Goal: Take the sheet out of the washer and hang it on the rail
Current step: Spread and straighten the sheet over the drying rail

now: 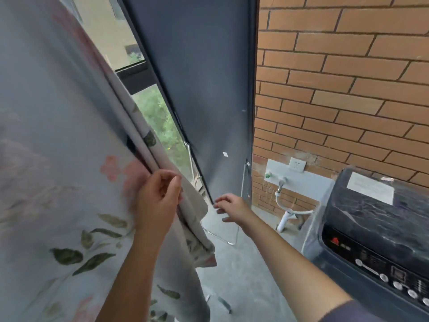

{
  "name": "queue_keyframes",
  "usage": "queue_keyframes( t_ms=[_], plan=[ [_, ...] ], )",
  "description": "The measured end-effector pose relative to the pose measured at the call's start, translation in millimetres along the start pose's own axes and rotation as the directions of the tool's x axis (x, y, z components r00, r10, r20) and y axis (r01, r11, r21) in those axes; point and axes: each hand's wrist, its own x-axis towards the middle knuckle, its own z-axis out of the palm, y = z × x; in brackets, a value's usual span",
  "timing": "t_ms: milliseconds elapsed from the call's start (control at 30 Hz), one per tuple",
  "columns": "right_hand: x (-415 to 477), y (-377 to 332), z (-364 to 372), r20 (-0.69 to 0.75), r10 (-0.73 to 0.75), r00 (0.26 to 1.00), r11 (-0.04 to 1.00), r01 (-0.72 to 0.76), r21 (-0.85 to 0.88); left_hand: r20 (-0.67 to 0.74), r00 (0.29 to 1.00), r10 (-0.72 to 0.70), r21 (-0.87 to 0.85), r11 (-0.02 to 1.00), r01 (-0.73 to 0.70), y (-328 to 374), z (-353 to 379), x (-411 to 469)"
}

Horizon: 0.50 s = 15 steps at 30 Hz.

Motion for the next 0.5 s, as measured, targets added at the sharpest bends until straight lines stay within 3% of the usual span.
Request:
queue_keyframes(
  t_ms=[167, 300, 400, 500],
  plan=[
    [91.3, -6.2, 17.0, 0.219, 0.176, 0.96, 0.981, -0.189, 0.038, -0.114, 0.993, 0.002, 0.106, 0.994, 0.01, -4.0, 14.0, 17.4],
    [142.2, -20.2, 31.5, 0.326, 0.206, 0.923, 0.977, -0.215, -0.009, -0.249, 0.968, -0.023, 0.194, 0.978, 0.073, -5.4, 19.2, 23.6],
    [165.3, -31.6, 33.8, 0.392, 0.225, 0.892, 0.974, -0.2, -0.104, -0.35, 0.935, -0.064, 0.288, 0.942, 0.172, -2.8, 27.9, 29.2],
    [178.3, -23.9, 30.0, 0.449, 0.353, 0.821, 0.931, -0.26, -0.256, -0.38, 0.922, -0.073, 0.339, 0.917, 0.213, 3.3, 36.6, 32.0]
  ],
)
